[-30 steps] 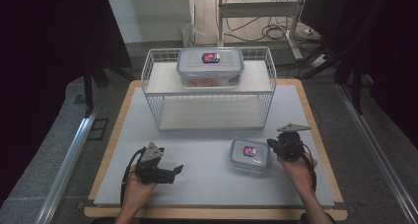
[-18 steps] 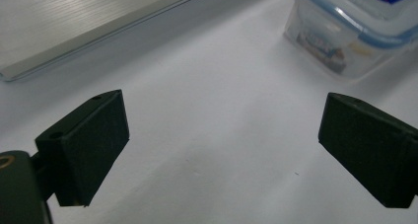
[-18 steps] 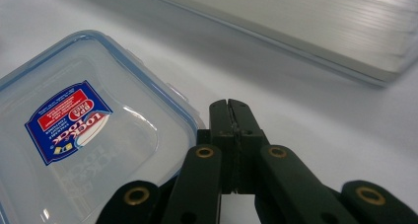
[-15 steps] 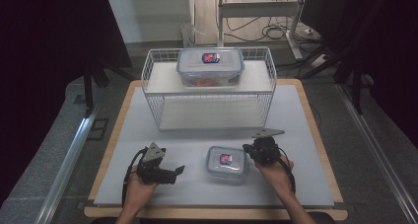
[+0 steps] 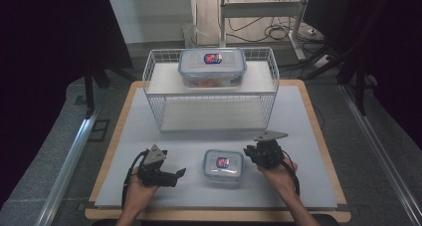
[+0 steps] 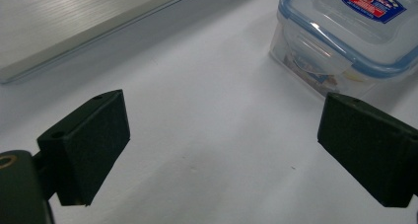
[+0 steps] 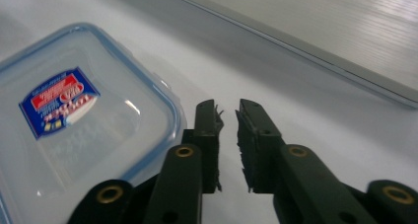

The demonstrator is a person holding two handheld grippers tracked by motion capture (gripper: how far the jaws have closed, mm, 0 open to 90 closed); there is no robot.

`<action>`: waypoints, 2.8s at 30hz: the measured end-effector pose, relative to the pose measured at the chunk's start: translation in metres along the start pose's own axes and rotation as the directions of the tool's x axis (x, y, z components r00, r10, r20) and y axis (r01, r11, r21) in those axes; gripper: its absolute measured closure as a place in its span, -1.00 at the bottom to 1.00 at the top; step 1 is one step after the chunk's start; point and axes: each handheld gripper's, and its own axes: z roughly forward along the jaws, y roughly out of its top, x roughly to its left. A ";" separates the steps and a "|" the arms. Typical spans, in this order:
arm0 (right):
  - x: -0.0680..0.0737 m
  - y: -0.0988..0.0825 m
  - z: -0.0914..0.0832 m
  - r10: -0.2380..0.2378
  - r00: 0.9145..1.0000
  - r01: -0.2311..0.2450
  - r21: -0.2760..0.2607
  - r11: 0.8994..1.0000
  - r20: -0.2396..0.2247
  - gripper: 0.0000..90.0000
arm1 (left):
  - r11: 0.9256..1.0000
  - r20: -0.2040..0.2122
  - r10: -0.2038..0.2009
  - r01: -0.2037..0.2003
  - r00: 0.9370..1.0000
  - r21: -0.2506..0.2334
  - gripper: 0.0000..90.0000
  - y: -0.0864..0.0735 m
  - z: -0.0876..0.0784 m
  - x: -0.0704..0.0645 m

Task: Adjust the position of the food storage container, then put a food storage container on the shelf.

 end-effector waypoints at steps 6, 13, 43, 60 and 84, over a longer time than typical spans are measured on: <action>0.000 -0.007 -0.012 -0.028 1.000 0.028 -0.014 1.000 0.004 0.36 | 1.000 -0.014 0.014 -0.014 1.000 -0.011 -0.87 0.000 -0.001 0.000; -0.003 -0.015 -0.021 -0.015 1.000 0.015 -0.029 0.999 -0.006 -0.12 | 1.000 0.027 0.001 -0.001 1.000 0.010 -0.85 -0.003 0.004 0.001; -0.006 -0.035 -0.024 -0.024 1.000 0.024 -0.018 1.000 -0.015 -0.77 | 0.999 0.034 -0.011 0.010 0.999 0.038 -0.93 -0.004 0.007 0.000; -0.006 -0.027 -0.027 0.038 0.998 -0.035 0.044 0.998 -0.054 -0.94 | 0.994 0.137 -0.105 0.101 0.985 0.042 -0.88 0.013 0.006 -0.001; 0.017 -0.013 0.004 0.179 0.936 -0.147 0.124 0.981 -0.302 -0.55 | 0.980 0.413 -0.180 0.126 0.893 0.153 -0.75 0.046 0.076 -0.023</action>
